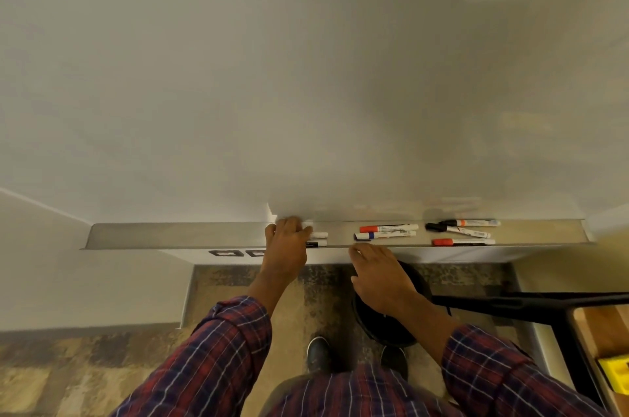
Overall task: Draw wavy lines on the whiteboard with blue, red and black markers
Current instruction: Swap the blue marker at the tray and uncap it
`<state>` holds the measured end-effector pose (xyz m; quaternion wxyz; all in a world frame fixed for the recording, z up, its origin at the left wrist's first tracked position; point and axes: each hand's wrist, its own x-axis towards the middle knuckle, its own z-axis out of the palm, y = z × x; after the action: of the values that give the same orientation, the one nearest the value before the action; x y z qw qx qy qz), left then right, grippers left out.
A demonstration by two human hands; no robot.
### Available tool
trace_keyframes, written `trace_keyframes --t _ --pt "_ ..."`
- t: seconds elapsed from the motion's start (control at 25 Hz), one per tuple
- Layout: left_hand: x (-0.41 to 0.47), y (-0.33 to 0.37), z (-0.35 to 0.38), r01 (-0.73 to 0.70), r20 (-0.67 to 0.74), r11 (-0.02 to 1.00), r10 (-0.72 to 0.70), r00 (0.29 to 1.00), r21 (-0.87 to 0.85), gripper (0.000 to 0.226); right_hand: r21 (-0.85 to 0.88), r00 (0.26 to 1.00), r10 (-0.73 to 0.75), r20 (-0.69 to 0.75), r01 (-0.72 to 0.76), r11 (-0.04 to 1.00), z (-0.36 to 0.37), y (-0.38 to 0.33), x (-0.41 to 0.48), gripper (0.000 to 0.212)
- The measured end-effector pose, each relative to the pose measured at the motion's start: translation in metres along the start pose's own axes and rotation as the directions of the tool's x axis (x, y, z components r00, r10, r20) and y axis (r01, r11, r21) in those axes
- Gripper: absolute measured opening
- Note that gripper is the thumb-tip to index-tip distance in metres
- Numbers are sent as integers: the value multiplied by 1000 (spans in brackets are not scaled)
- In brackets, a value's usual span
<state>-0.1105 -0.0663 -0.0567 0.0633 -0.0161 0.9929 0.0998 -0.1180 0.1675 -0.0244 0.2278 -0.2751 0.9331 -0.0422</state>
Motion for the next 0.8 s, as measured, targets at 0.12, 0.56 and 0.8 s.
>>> trace_keyframes --t 0.12,0.56,0.8 --pt "-3 0 0 1 -6 1000 -1 1000 1 42 25 1000 -3 -19 4 1000 -1 -1 0 57" --pt "-9 25 -2 -9 27 1000 10 1000 -8 38 131 987 46 -154 -26 991 -10 27 4 48" --pt "-10 63 1 -105 94 994 103 990 18 46 -43 986 64 -153 -72 997 -14 57 -1 49"
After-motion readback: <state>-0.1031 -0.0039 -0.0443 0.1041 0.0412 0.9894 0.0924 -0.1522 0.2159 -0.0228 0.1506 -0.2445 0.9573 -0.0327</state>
